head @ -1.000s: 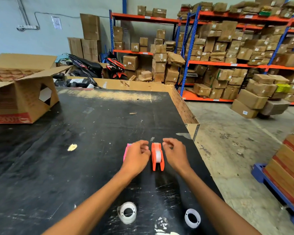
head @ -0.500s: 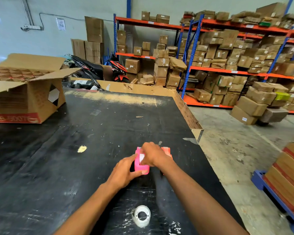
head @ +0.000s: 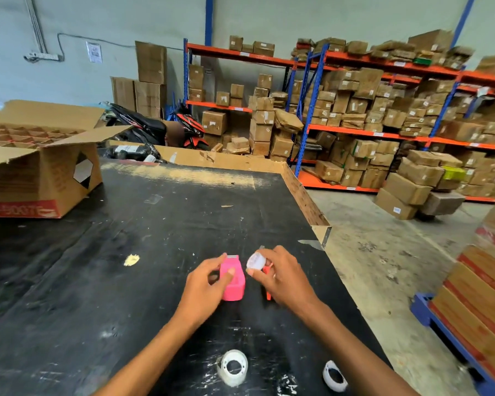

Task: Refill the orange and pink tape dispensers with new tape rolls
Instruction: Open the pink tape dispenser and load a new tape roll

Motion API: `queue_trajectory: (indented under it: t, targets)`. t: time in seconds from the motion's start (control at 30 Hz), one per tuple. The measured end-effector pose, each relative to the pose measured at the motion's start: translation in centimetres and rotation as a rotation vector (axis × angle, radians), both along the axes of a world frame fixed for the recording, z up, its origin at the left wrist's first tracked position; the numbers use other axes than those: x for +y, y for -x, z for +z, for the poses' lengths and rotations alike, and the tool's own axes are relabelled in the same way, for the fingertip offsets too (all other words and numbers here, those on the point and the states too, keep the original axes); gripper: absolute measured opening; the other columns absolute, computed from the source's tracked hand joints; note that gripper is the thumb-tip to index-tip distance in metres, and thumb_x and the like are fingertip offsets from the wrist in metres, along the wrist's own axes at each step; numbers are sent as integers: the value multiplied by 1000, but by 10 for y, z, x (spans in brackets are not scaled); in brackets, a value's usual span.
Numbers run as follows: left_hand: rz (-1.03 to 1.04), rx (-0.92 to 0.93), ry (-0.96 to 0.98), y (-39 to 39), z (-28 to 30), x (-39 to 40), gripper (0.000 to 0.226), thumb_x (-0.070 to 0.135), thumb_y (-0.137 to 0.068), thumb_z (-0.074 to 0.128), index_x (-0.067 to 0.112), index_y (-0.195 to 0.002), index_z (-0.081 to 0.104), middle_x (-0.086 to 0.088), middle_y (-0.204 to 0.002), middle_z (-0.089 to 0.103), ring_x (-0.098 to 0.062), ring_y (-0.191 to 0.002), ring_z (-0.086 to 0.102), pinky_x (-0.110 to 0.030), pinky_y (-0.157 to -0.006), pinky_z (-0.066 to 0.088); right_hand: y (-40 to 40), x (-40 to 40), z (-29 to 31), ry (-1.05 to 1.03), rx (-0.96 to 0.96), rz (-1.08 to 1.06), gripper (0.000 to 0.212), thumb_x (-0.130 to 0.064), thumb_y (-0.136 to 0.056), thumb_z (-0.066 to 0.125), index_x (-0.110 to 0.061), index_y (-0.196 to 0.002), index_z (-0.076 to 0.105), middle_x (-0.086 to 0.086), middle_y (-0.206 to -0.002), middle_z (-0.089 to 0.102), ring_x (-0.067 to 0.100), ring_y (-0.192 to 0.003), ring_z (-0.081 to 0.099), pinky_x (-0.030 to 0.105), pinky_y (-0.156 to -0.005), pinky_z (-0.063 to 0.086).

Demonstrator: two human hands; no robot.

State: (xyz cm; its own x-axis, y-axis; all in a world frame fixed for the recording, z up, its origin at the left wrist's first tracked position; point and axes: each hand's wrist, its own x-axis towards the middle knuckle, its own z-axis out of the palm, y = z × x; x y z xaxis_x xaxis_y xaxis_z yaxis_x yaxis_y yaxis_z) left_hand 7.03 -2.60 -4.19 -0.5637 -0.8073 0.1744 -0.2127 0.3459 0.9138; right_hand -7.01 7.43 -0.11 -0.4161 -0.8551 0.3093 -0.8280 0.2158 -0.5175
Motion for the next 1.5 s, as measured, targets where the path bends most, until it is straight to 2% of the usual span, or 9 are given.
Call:
queue_trajectory:
  t: [0.03, 0.13, 0.33, 0.5, 0.77, 0.93, 1.2, 1.33, 1.5]
  targets:
    - [4, 102, -156, 2, 8, 11, 22, 23, -90, 60, 12, -106, 72, -5, -109, 72, -15, -96, 69, -23, -87, 53, -1, 7, 3, -25, 42, 27, 26, -34, -83, 63, -23, -106, 63, -2, -91, 47, 20, -87, 55, 38, -78, 47]
    - [-50, 206, -450, 8, 25, 35, 31, 21, -94, 53, 8, -73, 73, -10, -68, 75, -14, -62, 70, -20, -64, 58, -9, 17, 7, -86, 134, 114, 34, -28, -86, 61, -20, -119, 56, -2, -98, 44, 21, -91, 56, 38, -81, 47]
    - [-81, 303, -599, 14, 25, 56, 31, 15, -95, 50, -1, -85, 75, -21, -83, 75, -19, -72, 68, -19, -62, 58, -22, 30, -4, 105, 87, 85, 22, -26, -86, 60, -15, -105, 58, 3, -105, 52, 19, -89, 55, 37, -75, 49]
    - [-147, 438, -904, 11, 31, 59, 39, 23, -95, 38, -5, -99, 65, -22, -89, 71, -25, -79, 69, -26, -59, 58, -22, 40, -10, 167, 78, 122, 27, -16, -87, 61, -15, -114, 63, 2, -100, 55, 17, -83, 57, 37, -74, 51]
    - [-141, 426, -925, 9, 11, 73, 28, 19, -93, 53, -3, -104, 67, -18, -82, 75, -22, -76, 71, -26, -64, 60, -15, 46, -21, 104, -65, 194, 24, -9, -78, 65, -12, -101, 72, 1, -93, 57, 16, -79, 56, 37, -70, 49]
    - [-125, 397, -923, 2, 9, 77, 26, 23, -90, 58, 0, -92, 70, -11, -71, 75, -16, -67, 70, -21, -60, 59, -16, 48, -30, 99, -126, 249, 18, -8, -79, 67, -8, -96, 74, 3, -91, 58, 6, -74, 49, 20, -69, 40]
    - [-88, 348, -890, -3, 20, 72, 34, 32, -80, 67, 9, -57, 74, -9, -60, 67, -12, -50, 62, -17, -50, 54, -15, 51, -11, 160, -417, 262, 15, -8, -76, 76, -7, -91, 77, 14, -97, 67, 19, -83, 64, 33, -77, 54]
    - [-97, 374, -902, -3, 24, 72, 33, 37, -64, 75, 5, -73, 71, -7, -59, 65, -11, -50, 58, -17, -51, 53, -22, 54, -13, 272, -476, 217, 14, -7, -73, 78, -3, -86, 76, 12, -96, 70, 17, -87, 68, 28, -77, 58]
    - [-109, 391, -934, -8, 21, 72, 27, 31, -79, 69, 4, -77, 70, -6, -59, 67, -9, -49, 58, -16, -49, 53, -22, 53, -12, 253, -610, 254, 12, -4, -73, 78, -12, -81, 74, 10, -95, 74, 17, -88, 71, 29, -82, 58]
